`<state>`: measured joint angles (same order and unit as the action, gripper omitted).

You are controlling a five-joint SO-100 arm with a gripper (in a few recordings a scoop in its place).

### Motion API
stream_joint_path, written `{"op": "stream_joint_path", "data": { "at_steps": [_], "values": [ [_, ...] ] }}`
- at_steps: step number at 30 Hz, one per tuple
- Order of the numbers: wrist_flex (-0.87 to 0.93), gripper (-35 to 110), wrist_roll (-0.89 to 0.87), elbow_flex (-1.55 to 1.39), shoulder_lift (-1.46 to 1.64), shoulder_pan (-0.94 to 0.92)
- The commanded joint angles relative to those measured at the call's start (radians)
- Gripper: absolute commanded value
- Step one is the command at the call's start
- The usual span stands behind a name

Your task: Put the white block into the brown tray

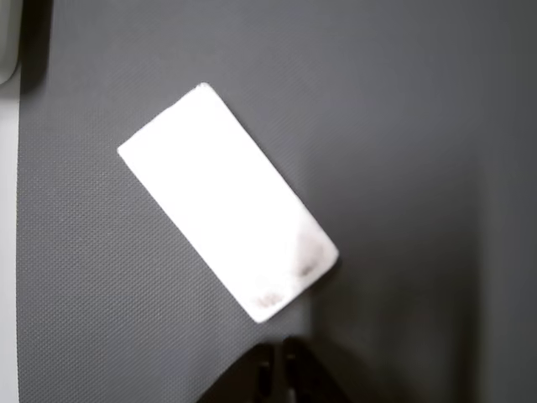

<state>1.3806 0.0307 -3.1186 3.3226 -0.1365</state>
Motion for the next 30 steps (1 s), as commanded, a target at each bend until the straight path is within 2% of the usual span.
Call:
{"op": "stream_joint_path", "data": {
  "at_steps": [1,24,30],
  "values": [
    [0.006,3,-0.005,0.005,-0.009,0.006],
    [0.009,0,-0.014,0.008,-0.034,0.041],
    [0.058,0,-0.02,0.16,-0.153,0.015]
  ]
}}
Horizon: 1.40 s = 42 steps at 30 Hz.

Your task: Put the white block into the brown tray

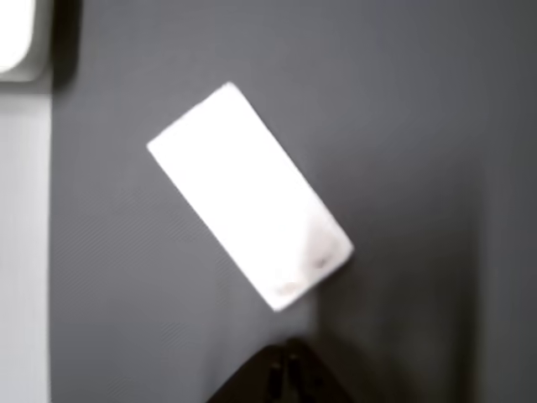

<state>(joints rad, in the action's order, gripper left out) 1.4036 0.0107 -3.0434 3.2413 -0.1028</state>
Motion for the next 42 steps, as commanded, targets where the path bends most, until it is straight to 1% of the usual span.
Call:
{"op": "stream_joint_path", "data": {
  "at_steps": [1,6,10,18,29,34,38,42],
  "values": [
    [0.046,0,0.005,0.121,-0.112,-0.021],
    [0.052,0,0.043,0.281,-0.291,-0.026],
    [0.038,0,0.043,0.337,-0.396,-0.028],
    [-0.135,0,0.034,0.463,-0.647,0.017],
    [-0.239,0,0.028,0.555,-0.882,0.06],
    [-0.242,0,0.049,0.592,-0.946,0.058],
    [-0.239,0,0.167,0.597,-0.966,0.058],
    [-0.239,0,0.39,0.6,-0.969,0.049]
  ]
}}
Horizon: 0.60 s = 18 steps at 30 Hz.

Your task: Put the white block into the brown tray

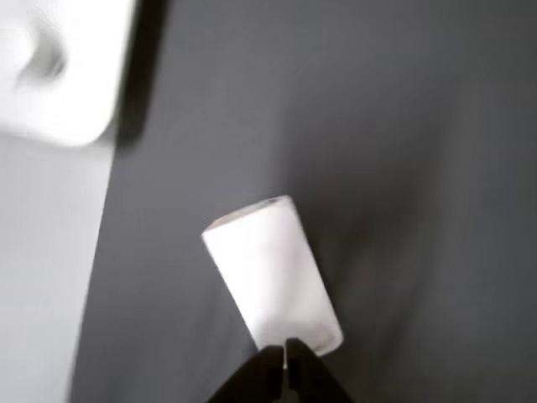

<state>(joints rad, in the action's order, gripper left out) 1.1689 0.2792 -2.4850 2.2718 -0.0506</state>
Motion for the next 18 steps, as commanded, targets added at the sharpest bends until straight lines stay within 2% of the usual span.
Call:
{"op": "stream_joint_path", "data": {
  "at_steps": [1,18],
  "values": [
    [-0.005,0,0.161,0.043,0.0,-0.006],
    [0.0,0,0.437,0.061,-0.025,-0.025]
  ]
}}
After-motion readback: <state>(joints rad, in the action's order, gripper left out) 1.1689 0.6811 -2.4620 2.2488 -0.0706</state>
